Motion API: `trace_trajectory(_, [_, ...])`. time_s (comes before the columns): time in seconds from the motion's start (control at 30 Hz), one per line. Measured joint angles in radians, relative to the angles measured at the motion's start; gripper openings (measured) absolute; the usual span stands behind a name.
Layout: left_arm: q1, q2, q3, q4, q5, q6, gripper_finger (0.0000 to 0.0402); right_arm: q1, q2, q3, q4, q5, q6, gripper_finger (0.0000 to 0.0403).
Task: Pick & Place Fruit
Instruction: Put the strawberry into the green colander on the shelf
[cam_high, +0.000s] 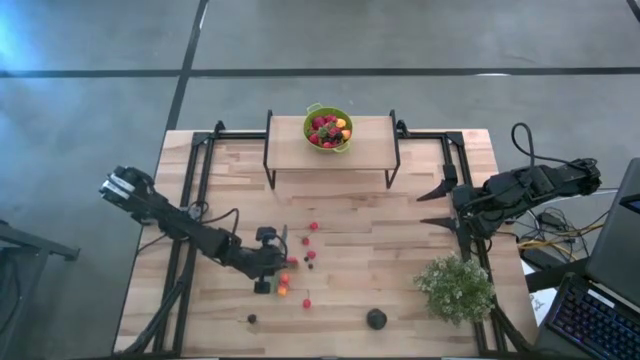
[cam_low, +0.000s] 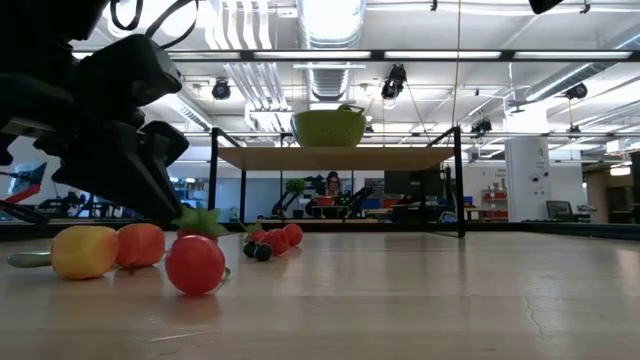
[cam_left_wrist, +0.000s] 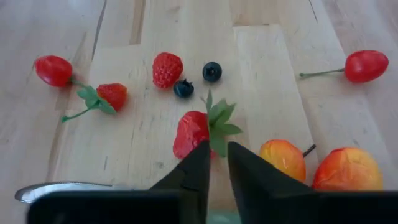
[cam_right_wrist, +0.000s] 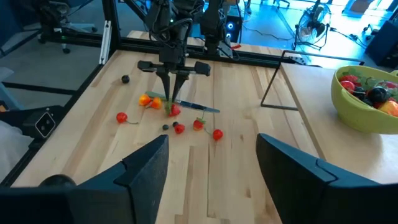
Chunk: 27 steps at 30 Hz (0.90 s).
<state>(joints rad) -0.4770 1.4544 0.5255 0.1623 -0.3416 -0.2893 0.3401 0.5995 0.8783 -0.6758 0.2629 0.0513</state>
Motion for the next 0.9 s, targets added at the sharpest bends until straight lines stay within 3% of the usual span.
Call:
trace_trajectory(0.2, [0.000,0.000,-0.002,-0.001,0.000,0.002,0.0008,0.000,0.000,0.000,0.000,0.000,0.000,0.0222])
trace_trajectory(0.3, [0.000,0.000,-0.002,-0.001,0.000,-0.019,0.0008,0.000,0.000,0.000,0.000,0.000,0.000,0.0219])
trace_trajectory(0.9, [0.000,0.000,0.077,-0.006,0.012,0.101,0.0140,0.000,0.000,0.000,0.000,0.000,0.000,0.0276])
